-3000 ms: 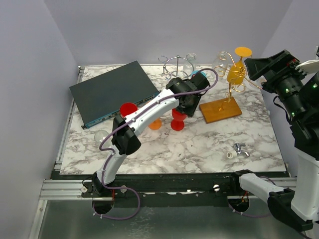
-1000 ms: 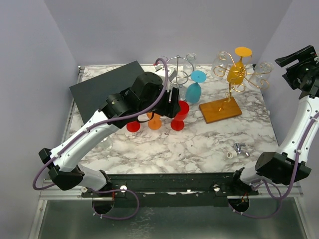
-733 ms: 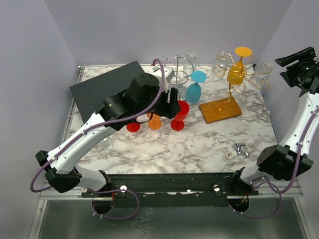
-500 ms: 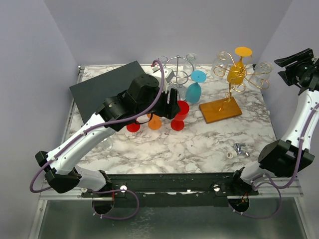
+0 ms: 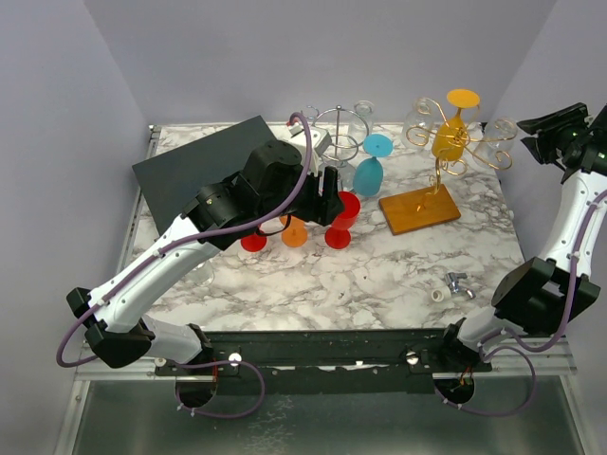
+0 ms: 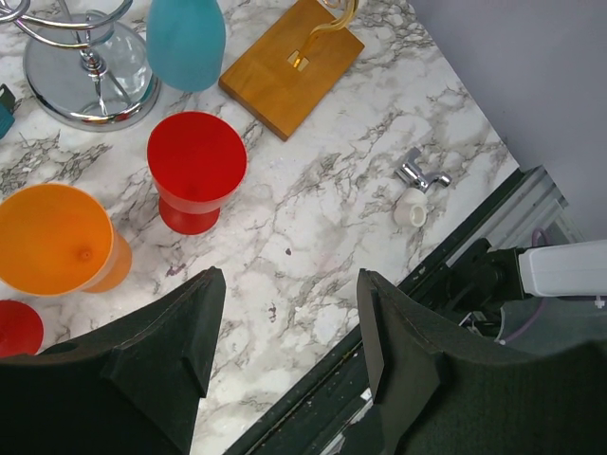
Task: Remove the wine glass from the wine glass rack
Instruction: Pick up the wine glass from the wine rack.
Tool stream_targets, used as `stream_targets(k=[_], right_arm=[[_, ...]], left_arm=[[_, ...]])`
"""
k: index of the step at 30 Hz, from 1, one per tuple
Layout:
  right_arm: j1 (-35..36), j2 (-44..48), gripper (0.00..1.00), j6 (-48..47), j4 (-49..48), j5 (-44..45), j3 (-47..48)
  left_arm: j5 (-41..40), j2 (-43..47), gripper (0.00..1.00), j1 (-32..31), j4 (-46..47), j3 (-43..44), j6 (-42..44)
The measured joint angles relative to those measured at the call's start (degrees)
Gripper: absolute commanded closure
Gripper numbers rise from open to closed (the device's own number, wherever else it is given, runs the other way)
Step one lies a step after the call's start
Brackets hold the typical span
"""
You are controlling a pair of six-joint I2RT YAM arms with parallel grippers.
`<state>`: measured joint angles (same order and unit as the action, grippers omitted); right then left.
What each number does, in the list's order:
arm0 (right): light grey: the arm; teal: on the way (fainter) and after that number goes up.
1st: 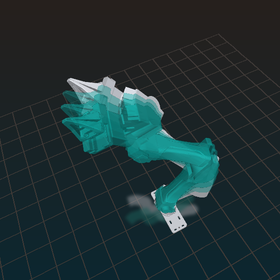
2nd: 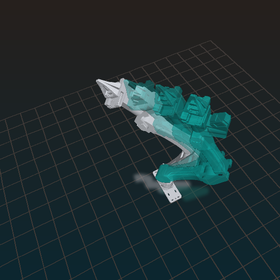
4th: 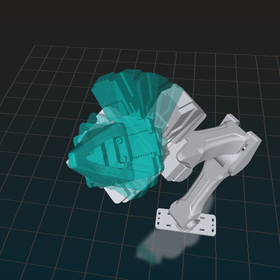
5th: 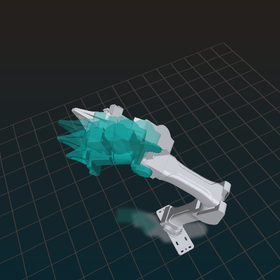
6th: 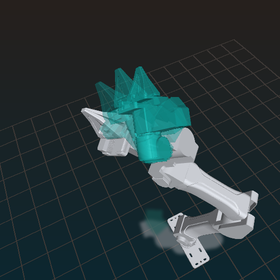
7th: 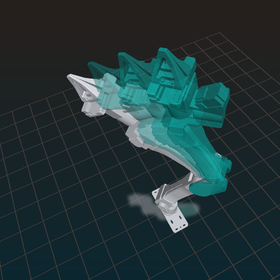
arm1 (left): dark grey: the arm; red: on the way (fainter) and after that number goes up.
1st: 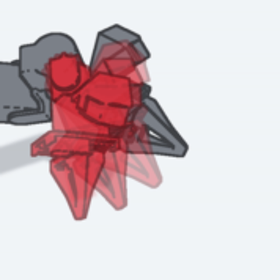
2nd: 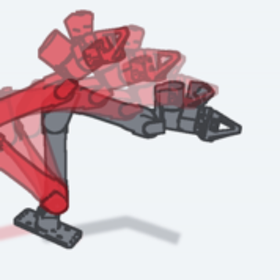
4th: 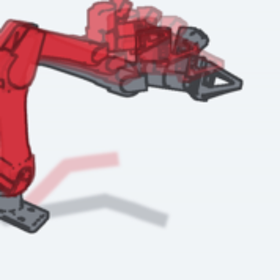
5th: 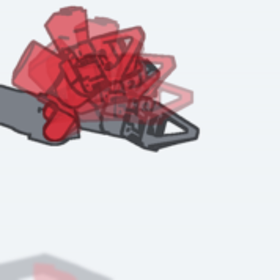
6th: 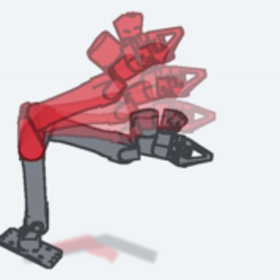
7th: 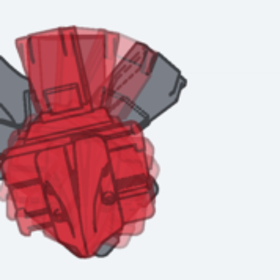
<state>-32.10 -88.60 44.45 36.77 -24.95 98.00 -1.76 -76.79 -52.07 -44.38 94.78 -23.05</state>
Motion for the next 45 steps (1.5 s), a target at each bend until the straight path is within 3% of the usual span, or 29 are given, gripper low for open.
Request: stream_targets(k=[20,45], right_arm=[[0.0,-1.53,0.65,1.53,-3.93,-1.99,-0.04],[0.22,-0.76,0.67,2.56,-5.44,-3.41,-1.29]], left_arm=[[0.26,-0.02,0.36,0.26,0.59,0.0,-0.04],[0.68,-0.31,0.36,0.37,1.05,0.0,-0.5]])
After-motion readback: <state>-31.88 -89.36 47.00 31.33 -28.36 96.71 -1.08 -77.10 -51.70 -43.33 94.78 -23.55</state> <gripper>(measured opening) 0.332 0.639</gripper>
